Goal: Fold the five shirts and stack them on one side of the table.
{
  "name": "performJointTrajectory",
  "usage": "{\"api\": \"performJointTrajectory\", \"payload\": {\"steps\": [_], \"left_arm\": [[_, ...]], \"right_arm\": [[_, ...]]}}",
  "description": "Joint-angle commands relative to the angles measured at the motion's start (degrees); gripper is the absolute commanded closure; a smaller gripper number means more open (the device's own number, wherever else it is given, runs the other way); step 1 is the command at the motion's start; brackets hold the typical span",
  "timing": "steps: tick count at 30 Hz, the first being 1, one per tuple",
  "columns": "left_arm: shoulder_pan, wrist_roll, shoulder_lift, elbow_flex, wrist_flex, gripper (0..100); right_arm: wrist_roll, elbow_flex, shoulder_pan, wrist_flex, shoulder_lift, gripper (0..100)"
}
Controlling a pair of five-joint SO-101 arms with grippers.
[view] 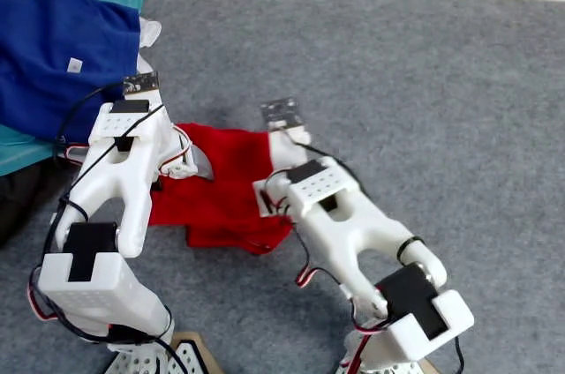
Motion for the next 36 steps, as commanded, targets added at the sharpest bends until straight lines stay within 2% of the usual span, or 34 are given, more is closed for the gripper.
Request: {"api": "performJointTrajectory", "payload": {"steps": [1,5,7,15,25,33,36], "left_arm": [[-0.92,-0.62,-0.31,-0.31,-0.62,67],[-0.92,-0.62,-0.31,-0.31,-0.62,67],[-0.84,-0.62,-0.31,-0.31,-0.62,67],[1.54,-0.53,-0.92,-3.82,0.09,67],[4.44,-0.26,-0.92,-18.33,16.97,67],[0.40,-0.26,-0.31,-18.77,17.76,67],[0.13,-0.26,-0.22,-17.98,17.67,67]], "right_arm": [[-0.62,-2.51,-3.74,-0.04,0.66,75.9],[-0.62,-2.86,-3.38,-0.04,1.10,94.3],[-0.62,-2.86,-2.07,0.22,1.10,99.8],[-0.26,-4.18,10.42,4.97,-0.75,99.3],[-0.09,-0.92,22.29,6.55,-9.27,99.3],[2.20,0.04,40.13,6.46,-11.12,99.3],[4.04,0.04,49.36,6.73,-11.12,99.3]]}}
